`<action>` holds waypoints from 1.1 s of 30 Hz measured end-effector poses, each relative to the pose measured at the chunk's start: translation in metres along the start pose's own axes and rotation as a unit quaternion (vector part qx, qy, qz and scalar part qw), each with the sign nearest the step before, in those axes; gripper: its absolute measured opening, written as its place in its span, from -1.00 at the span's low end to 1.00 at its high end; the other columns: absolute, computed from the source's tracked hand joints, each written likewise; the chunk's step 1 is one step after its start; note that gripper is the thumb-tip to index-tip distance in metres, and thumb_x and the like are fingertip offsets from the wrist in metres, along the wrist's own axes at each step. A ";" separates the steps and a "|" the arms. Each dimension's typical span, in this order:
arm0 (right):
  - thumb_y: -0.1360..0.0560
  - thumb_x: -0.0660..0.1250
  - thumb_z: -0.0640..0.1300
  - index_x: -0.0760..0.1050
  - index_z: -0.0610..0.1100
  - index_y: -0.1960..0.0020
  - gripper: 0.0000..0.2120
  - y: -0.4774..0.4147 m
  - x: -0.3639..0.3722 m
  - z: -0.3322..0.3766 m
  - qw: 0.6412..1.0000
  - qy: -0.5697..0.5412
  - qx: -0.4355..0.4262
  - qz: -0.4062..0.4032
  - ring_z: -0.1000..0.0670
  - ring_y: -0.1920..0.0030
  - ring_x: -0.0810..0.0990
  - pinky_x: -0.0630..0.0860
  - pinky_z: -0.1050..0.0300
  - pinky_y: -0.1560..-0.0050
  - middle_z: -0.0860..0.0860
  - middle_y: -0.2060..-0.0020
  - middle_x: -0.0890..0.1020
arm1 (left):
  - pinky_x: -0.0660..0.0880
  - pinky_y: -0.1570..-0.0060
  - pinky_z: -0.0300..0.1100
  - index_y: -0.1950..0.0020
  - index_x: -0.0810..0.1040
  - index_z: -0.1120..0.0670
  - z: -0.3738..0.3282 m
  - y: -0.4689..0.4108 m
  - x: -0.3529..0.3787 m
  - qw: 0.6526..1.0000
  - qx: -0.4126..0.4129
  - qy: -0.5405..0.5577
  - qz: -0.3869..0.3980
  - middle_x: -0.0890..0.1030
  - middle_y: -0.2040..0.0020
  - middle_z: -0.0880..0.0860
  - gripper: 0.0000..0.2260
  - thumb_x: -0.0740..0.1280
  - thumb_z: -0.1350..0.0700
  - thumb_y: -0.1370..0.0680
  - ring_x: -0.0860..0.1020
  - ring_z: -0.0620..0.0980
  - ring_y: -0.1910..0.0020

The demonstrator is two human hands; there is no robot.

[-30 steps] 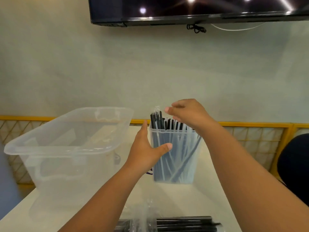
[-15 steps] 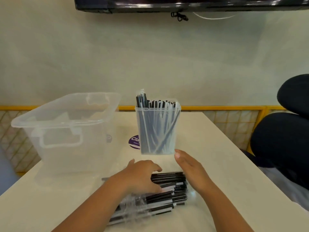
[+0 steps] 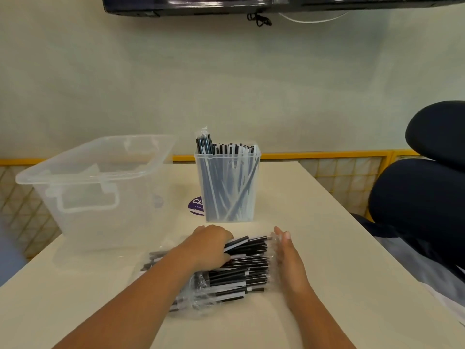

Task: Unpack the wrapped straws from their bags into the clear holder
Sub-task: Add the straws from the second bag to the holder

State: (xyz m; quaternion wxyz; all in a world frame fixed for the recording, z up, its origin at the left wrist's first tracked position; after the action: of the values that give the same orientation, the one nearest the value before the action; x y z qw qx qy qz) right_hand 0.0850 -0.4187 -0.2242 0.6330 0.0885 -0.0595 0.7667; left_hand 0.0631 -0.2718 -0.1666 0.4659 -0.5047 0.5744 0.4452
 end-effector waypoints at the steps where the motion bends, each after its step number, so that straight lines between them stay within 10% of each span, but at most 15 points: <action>1: -0.35 0.01 0.31 0.25 0.00 -0.44 -0.26 0.000 -0.001 -0.001 1.000 -0.004 -0.002 0.000 -0.01 -0.42 0.31 0.17 -0.07 -0.47 0.00 -0.42 0.35 | 0.34 0.25 -0.20 0.19 0.45 0.07 -0.002 0.001 -0.003 1.000 0.000 0.008 -0.006 0.50 0.21 0.03 -0.88 0.32 0.08 -0.51 0.46 0.00 0.20; 24: -0.52 -0.13 0.25 0.26 -0.04 -0.43 -0.38 -0.006 -0.005 -0.005 0.994 -0.106 0.007 0.028 0.05 -0.26 0.40 0.27 0.12 -0.31 0.03 -0.30 0.43 | 0.23 0.39 -0.25 0.29 0.29 0.02 -0.025 -0.004 -0.001 0.996 0.019 0.048 0.069 0.34 0.32 -0.01 -0.76 0.30 0.25 -0.46 0.30 -0.09 0.37; 33: -0.49 -0.21 0.28 0.25 -0.04 -0.44 -0.32 -0.009 -0.008 -0.007 0.999 -0.048 -0.003 0.017 0.03 -0.32 0.37 0.20 0.10 -0.36 -0.02 -0.38 0.39 | 0.45 0.22 -0.16 -0.16 0.45 0.00 -0.040 -0.007 -0.051 0.979 0.032 0.200 0.004 0.55 0.08 0.04 -0.82 0.25 0.16 -0.56 0.51 -0.02 0.24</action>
State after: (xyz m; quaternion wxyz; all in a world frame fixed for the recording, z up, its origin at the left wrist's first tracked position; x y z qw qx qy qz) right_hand 0.0948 -0.4230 -0.2327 0.6169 0.1220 -0.0935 0.7719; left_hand 0.0696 -0.3038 -0.1098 0.3554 -0.5665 0.6717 0.3186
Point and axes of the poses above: each hand's wrist, its own y-axis away from the middle knuckle, its own x-axis out of the palm, z = x × y, the point moved 8 cm from there along -y, towards the middle knuckle
